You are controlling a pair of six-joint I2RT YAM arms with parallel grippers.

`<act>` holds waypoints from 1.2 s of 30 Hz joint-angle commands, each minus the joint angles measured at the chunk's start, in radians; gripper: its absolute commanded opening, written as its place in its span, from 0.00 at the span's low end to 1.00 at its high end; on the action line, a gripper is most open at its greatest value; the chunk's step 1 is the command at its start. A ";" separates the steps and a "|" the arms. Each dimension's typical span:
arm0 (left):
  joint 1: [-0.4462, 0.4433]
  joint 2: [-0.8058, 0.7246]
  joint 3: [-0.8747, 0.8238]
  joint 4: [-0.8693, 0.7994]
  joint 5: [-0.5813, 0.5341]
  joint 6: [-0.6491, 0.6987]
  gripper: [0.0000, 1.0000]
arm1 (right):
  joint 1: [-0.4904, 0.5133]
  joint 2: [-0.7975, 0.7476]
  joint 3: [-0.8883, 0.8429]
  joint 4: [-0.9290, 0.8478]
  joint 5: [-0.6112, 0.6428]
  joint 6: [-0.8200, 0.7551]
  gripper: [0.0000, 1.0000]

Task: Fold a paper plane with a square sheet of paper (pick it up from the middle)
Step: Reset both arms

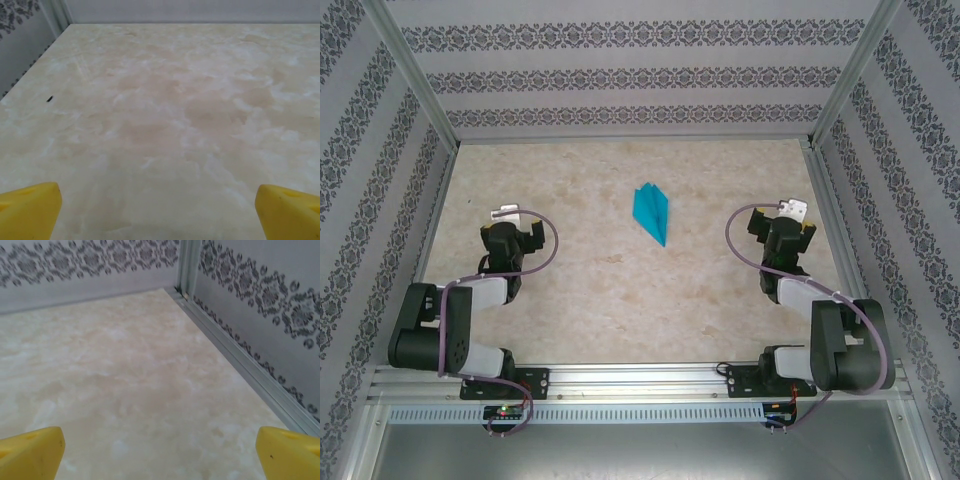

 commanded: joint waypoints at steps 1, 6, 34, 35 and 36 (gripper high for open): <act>0.013 0.032 -0.013 0.180 0.128 0.048 1.00 | -0.029 0.056 -0.024 0.186 -0.126 -0.002 0.98; 0.014 0.101 -0.027 0.269 0.180 0.065 1.00 | -0.027 0.110 -0.003 0.205 -0.201 -0.028 0.98; -0.002 0.131 0.024 0.192 0.190 0.098 1.00 | -0.007 0.181 -0.006 0.272 -0.238 -0.070 0.98; -0.001 0.132 0.025 0.192 0.189 0.097 1.00 | -0.007 0.180 -0.009 0.276 -0.238 -0.071 0.98; -0.002 0.132 0.024 0.195 0.189 0.098 1.00 | -0.007 0.179 -0.014 0.286 -0.251 -0.076 0.98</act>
